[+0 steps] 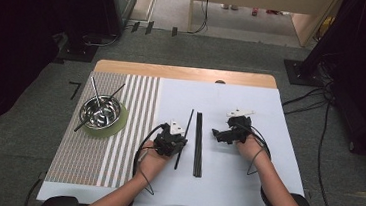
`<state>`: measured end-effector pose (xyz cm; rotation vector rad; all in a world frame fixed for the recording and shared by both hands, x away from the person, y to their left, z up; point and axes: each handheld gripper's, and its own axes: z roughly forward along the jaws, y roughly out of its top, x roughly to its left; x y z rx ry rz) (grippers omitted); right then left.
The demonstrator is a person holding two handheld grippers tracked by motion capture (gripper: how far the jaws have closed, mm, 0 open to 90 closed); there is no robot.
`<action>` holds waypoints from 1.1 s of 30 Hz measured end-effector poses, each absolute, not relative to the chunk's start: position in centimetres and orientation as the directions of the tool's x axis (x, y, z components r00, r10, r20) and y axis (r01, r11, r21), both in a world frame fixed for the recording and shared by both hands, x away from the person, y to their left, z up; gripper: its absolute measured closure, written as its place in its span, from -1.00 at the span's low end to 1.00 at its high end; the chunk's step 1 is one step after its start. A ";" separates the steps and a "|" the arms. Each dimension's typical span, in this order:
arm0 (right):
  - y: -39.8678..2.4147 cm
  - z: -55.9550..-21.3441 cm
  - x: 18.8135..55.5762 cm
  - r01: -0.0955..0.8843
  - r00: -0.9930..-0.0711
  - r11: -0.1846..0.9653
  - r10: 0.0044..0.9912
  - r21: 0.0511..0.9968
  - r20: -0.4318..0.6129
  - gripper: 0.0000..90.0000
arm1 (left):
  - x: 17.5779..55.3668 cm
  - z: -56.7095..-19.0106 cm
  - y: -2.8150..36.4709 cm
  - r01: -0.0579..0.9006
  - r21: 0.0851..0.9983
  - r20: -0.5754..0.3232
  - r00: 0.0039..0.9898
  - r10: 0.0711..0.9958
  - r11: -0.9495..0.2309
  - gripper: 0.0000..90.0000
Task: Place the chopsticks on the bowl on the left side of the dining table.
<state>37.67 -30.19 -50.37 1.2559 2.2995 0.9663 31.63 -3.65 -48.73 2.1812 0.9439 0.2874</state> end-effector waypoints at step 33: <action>-30.2 -50.4 37.7 0.601 -0.547 0.375 0.837 0.706 0.021 -0.99 | 34.7 -48.6 0.2 0.597 0.691 -0.088 0.628 0.773 -0.407 0.92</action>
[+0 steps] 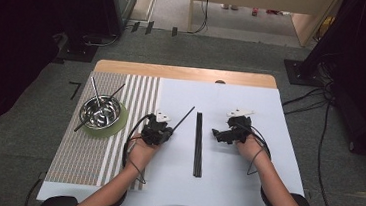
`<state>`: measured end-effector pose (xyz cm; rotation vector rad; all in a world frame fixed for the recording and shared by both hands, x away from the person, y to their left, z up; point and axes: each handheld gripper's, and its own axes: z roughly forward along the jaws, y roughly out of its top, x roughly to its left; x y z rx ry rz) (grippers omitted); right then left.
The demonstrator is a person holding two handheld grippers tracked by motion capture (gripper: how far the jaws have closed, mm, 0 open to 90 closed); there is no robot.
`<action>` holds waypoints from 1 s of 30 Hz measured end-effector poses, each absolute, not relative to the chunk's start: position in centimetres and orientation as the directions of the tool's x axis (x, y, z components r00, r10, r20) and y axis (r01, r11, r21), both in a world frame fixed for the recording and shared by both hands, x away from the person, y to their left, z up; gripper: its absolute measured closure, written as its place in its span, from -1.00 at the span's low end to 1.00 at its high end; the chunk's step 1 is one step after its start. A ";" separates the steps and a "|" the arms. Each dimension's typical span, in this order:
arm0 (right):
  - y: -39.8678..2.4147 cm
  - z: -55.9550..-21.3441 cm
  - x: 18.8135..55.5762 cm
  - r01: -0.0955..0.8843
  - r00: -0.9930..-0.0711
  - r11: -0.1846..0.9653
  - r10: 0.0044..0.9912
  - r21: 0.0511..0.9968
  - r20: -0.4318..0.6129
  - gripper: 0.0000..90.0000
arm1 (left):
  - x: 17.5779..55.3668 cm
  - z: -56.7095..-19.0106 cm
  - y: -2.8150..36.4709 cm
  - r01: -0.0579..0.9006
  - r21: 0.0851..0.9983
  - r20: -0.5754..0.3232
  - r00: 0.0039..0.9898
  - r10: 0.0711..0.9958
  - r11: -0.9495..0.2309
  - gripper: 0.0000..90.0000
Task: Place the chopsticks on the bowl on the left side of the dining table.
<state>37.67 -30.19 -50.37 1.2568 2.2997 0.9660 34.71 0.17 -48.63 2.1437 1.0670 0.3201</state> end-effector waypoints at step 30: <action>-30.2 -50.4 37.7 0.600 -0.547 0.375 0.837 0.706 0.020 -0.99 | 33.1 -48.7 0.9 0.598 0.695 -0.076 0.612 0.787 -0.399 0.85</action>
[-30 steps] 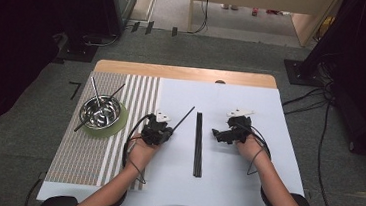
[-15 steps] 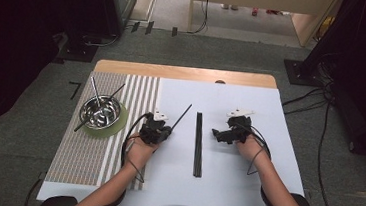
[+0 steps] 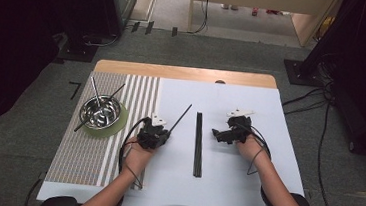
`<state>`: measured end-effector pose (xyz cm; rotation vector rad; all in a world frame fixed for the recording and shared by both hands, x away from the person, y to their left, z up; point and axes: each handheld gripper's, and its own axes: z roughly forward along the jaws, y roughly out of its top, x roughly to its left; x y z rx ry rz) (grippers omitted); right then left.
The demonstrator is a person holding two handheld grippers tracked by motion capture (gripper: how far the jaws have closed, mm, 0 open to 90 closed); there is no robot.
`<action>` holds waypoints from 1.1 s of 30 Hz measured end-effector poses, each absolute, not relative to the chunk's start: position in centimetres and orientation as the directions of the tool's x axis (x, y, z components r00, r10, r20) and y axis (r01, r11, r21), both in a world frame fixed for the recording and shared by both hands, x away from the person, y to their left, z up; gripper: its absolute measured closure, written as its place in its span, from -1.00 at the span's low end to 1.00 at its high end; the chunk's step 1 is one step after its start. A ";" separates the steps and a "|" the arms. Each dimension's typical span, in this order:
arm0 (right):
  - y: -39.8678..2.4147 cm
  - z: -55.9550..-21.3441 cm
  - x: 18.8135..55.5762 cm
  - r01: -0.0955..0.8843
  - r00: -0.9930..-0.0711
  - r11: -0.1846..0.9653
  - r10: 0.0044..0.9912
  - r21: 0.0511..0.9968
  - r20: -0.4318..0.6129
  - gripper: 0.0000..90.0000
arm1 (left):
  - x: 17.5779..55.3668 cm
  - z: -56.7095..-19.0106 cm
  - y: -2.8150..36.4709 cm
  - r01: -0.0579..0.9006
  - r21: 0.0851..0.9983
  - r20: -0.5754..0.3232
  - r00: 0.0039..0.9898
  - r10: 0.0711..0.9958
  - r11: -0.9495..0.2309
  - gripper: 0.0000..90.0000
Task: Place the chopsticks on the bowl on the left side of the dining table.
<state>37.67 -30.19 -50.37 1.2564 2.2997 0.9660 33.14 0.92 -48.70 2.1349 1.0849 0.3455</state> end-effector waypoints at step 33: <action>-30.2 -50.4 37.7 0.602 -0.546 0.374 0.837 0.706 0.022 -0.99 | 33.4 -48.8 1.3 0.613 0.696 -0.110 0.606 0.788 -0.373 0.94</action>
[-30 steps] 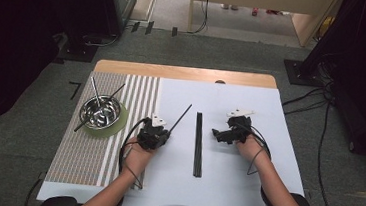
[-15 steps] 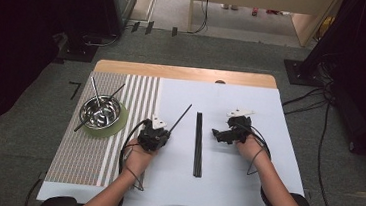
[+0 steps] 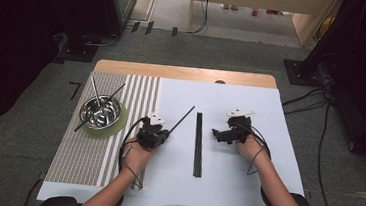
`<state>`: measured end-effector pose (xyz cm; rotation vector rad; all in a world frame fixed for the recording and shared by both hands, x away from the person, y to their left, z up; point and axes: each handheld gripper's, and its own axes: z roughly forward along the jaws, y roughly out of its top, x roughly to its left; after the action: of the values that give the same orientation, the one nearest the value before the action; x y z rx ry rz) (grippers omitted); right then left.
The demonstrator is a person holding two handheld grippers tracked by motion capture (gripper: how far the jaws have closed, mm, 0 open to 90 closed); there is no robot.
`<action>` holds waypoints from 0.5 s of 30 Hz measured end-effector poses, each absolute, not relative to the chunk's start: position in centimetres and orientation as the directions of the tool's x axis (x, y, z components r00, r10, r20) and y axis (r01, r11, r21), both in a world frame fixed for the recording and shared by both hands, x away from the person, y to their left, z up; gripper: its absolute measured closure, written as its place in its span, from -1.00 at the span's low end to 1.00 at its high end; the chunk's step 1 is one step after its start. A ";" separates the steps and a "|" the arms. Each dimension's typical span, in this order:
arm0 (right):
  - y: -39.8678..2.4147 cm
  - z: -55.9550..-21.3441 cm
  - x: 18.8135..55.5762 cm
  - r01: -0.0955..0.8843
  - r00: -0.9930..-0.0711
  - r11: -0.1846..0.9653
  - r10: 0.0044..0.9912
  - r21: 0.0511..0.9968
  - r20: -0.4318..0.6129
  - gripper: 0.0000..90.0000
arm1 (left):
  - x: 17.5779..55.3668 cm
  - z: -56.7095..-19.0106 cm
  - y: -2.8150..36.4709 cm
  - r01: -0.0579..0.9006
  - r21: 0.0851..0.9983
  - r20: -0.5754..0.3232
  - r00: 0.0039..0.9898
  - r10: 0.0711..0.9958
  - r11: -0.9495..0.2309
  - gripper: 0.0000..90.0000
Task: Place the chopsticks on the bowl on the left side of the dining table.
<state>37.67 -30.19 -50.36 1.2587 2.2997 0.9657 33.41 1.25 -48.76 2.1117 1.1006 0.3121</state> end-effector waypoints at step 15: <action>-30.2 -50.4 37.7 0.601 -0.547 0.375 0.837 0.706 0.021 -0.99 | 33.6 -47.5 2.0 0.594 0.723 -0.115 0.607 0.786 -0.352 0.95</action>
<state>37.67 -30.19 -50.37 1.2579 2.2999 0.9659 33.63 1.97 -47.51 2.0758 1.0847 0.3243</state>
